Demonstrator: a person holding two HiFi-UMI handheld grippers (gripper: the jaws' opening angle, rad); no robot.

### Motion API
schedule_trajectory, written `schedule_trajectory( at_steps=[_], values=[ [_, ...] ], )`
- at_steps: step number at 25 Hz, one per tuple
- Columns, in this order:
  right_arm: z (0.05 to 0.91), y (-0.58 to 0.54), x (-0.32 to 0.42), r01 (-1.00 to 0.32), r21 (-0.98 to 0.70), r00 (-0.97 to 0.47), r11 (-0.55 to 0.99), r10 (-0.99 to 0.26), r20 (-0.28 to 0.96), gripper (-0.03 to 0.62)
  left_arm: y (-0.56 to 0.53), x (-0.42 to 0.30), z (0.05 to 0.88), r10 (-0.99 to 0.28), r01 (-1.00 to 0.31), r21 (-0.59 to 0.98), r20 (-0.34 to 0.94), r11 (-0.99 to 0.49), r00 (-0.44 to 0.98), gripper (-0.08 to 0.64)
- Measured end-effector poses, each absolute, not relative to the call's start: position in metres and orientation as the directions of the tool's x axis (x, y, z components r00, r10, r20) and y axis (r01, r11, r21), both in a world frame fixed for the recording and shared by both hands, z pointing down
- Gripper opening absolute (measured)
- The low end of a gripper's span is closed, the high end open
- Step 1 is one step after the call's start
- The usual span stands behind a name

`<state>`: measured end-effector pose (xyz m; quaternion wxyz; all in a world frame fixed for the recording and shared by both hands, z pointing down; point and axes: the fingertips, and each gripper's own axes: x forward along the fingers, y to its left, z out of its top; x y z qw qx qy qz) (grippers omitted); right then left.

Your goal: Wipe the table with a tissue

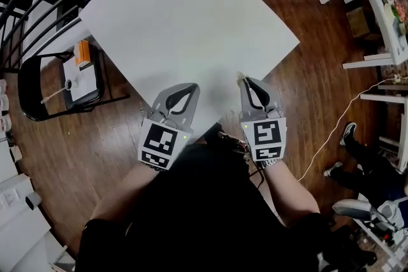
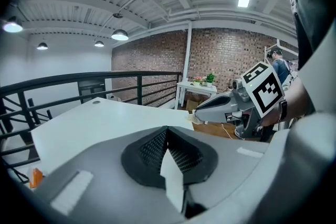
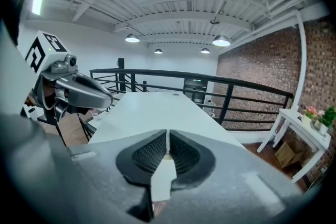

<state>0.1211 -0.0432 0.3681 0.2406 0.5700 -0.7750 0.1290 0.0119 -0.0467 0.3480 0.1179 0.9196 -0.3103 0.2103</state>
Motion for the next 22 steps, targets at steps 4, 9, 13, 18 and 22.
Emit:
schedule_trajectory(
  at_steps=[4, 9, 13, 18, 22],
  values=[
    [0.35, -0.023, 0.102, -0.944, 0.082, -0.239, 0.319, -0.836, 0.495, 0.008, -0.033, 0.003, 0.335, -0.524, -0.609, 0.08, 0.429, -0.789, 0.735, 0.012],
    [0.329, 0.003, 0.086, -0.946, 0.101, -0.232, 0.31, -0.858, 0.459, 0.008, -0.015, 0.0, 0.32, -0.522, -0.588, 0.068, 0.386, -0.806, 0.76, 0.012],
    [0.318, 0.024, 0.076, -0.947, 0.121, -0.218, 0.297, -0.872, 0.437, 0.008, 0.001, -0.003, 0.31, -0.515, -0.568, 0.056, 0.355, -0.821, 0.78, 0.012],
    [0.304, 0.045, 0.068, -0.95, 0.129, -0.211, 0.285, -0.887, 0.411, 0.008, 0.018, -0.004, 0.301, -0.508, -0.552, 0.051, 0.33, -0.832, 0.796, 0.012],
    [0.291, 0.056, 0.058, -0.95, 0.124, -0.218, 0.285, -0.896, 0.387, 0.008, 0.027, -0.008, 0.291, -0.505, -0.543, 0.048, 0.308, -0.839, 0.807, 0.012]
  ],
)
